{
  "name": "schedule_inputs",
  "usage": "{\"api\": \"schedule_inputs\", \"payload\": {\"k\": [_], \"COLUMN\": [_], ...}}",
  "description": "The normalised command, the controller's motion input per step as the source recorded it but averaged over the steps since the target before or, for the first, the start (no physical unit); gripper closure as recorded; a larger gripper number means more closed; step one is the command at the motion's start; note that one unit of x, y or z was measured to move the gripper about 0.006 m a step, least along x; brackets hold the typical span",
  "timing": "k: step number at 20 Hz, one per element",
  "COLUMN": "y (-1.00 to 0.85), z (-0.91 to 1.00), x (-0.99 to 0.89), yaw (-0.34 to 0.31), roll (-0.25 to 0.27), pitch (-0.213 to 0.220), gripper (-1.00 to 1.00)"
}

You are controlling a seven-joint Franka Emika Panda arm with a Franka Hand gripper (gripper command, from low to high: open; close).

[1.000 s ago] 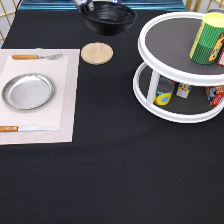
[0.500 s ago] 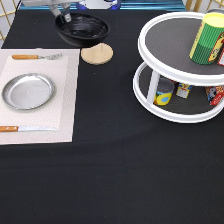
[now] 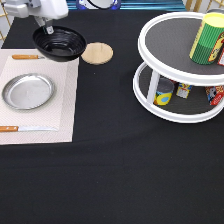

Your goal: Pick up the bowl from the lazy Susan and put bowl on the plate

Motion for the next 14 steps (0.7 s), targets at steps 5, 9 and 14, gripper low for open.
{"api": "schedule_inputs", "payload": {"k": [5,9,14], "y": [-0.14,-0.16,-0.2], "z": [-0.34,-0.38,-0.38], "x": [-0.09,-0.07,-0.06], "yaw": [-0.338,-0.331,-0.313], "roll": [0.0,0.0,0.0], "pitch": [-0.05,-0.071,-0.079], "gripper": [1.0,1.0,1.0]}}
